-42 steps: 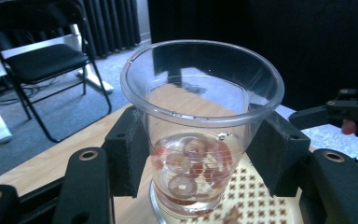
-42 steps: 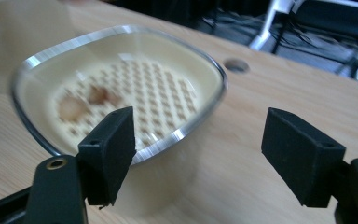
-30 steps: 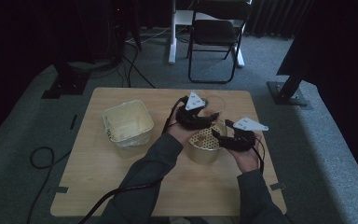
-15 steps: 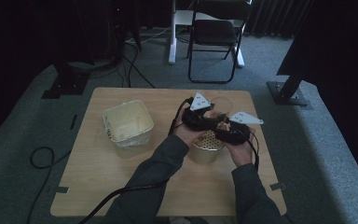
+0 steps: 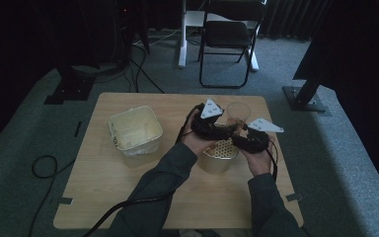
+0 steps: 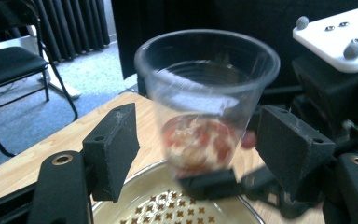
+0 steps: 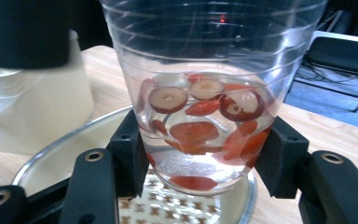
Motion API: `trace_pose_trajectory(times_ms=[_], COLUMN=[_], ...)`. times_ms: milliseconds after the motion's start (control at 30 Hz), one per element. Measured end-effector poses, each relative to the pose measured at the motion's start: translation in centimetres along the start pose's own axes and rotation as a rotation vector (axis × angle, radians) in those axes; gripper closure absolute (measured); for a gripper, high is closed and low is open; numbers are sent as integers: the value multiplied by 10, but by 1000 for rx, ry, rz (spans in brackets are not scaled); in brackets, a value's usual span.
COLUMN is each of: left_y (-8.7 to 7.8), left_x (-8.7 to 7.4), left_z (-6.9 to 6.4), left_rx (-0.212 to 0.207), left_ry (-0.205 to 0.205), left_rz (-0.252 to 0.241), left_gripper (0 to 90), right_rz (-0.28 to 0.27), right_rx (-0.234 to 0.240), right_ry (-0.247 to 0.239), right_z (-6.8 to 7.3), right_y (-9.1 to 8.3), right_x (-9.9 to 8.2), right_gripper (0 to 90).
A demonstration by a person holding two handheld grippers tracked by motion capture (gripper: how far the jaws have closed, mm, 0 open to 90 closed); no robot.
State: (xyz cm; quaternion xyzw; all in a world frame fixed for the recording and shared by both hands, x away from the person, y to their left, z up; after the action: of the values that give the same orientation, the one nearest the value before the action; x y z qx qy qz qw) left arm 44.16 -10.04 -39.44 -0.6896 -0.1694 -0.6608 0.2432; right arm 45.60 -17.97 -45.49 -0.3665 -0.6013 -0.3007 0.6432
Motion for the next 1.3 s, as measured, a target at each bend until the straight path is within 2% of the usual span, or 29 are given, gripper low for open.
trace_pose_trajectory(times_ms=[233, 300, 667, 867, 1033, 1067, 1167, 1300], left_y=[-32, -42, -107, -144, -175, -175, -196, -209], left_x=[-7, -12, -45, -61, -82, -82, -102, -123], left_z=[12, 17, 45, 56, 58, 58, 58, 60], left_rx=[43, 64, 161, 212, 243, 243, 263, 281], left_ry=[10, 24, 5, -14, -17, -17, -30, -41], left_rz=[2, 13, 33, 30, 38, 38, 48, 67], left_gripper=[301, 302, 307, 307, 307, 307, 307, 307], right_rz=[3, 9, 16, 22, 25, 25, 42, 67], right_rx=[-54, -69, -143, -157, -164, -164, -167, -168], right_ry=[-13, -21, -18, -19, -23, -23, -49, -84], right_z=[-21, -27, -53, -61, -65, -65, -66, -67], right_y=[-14, -19, -39, -45, -48, -48, -50, -51], right_x=[0, -1, -8, -9, -8, -8, -10, -13], right_gripper=[427, 427, 427, 427, 427, 427, 427, 427])
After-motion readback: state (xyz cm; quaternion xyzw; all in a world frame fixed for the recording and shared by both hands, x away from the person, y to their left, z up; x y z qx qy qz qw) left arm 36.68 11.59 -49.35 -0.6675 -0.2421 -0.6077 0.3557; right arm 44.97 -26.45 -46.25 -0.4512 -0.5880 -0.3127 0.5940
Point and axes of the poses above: each handheld gripper's, and its own axes: y roughly forward along the jaws, x roughly out of its top, z roughly to its left, the point moved 10 cm from there along y, roughly forward along the jaws, and after that the axes turned 14 degrees about -z, right-handed, at the moved point
